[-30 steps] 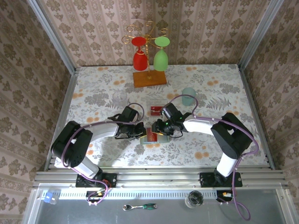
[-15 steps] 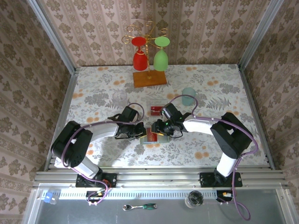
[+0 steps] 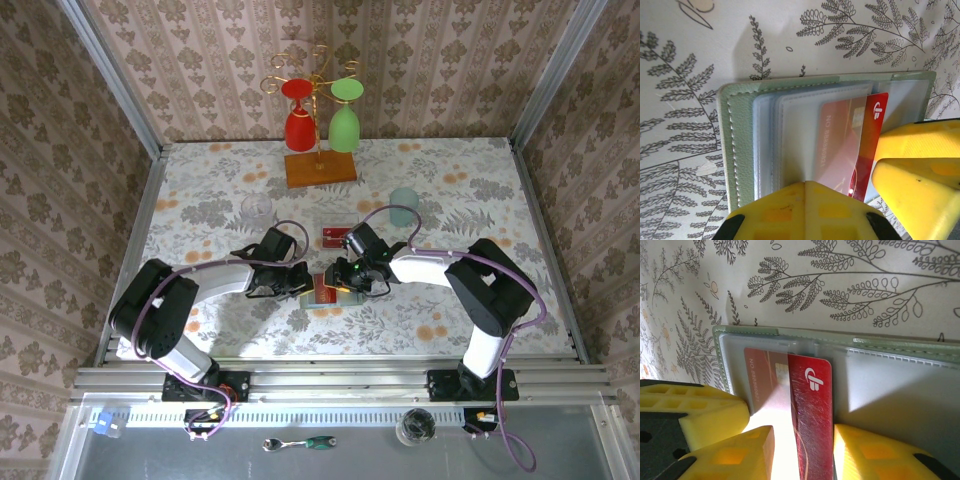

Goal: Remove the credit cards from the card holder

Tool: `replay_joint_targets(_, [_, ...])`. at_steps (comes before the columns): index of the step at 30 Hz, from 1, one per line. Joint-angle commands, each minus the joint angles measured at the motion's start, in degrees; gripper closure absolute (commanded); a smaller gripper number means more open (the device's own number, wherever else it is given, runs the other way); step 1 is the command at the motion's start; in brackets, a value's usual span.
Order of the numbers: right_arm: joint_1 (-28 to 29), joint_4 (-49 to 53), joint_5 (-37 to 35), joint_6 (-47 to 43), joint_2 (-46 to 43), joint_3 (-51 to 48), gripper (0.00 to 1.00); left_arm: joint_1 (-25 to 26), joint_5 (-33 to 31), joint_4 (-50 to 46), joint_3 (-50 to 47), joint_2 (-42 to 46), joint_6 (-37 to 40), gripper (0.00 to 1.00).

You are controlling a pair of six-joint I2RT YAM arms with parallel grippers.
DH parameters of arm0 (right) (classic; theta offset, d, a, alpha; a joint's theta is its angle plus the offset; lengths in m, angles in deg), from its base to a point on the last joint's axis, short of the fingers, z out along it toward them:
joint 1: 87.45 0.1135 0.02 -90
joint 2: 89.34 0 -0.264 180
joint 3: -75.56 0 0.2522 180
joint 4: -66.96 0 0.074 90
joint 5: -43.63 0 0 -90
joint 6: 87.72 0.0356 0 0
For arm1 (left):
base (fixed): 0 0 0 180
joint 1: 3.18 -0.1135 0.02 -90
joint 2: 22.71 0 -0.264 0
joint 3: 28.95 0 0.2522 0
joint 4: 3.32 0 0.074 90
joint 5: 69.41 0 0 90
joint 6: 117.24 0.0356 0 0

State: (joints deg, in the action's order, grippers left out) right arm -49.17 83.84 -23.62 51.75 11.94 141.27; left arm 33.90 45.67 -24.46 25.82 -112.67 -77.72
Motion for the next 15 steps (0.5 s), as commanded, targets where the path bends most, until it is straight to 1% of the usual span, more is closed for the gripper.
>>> replay_joint_targets(1, [0.0,-1.4,1.0,0.5,0.6,-1.0,0.67,-0.2,-0.7,-2.3,-0.1,-1.1,1.2,1.00])
replay_joint_targets(4, [-0.1,-2.1,1.2,0.8,0.2,-1.0,0.70,-0.2,-0.7,-2.3,-0.1,-1.2,1.3,1.00])
replay_joint_targets(15, [-0.1,-3.1,1.7,1.3,-0.3,-1.5,0.76,-0.2,-0.7,-2.4,0.1,-1.2,1.2,1.00])
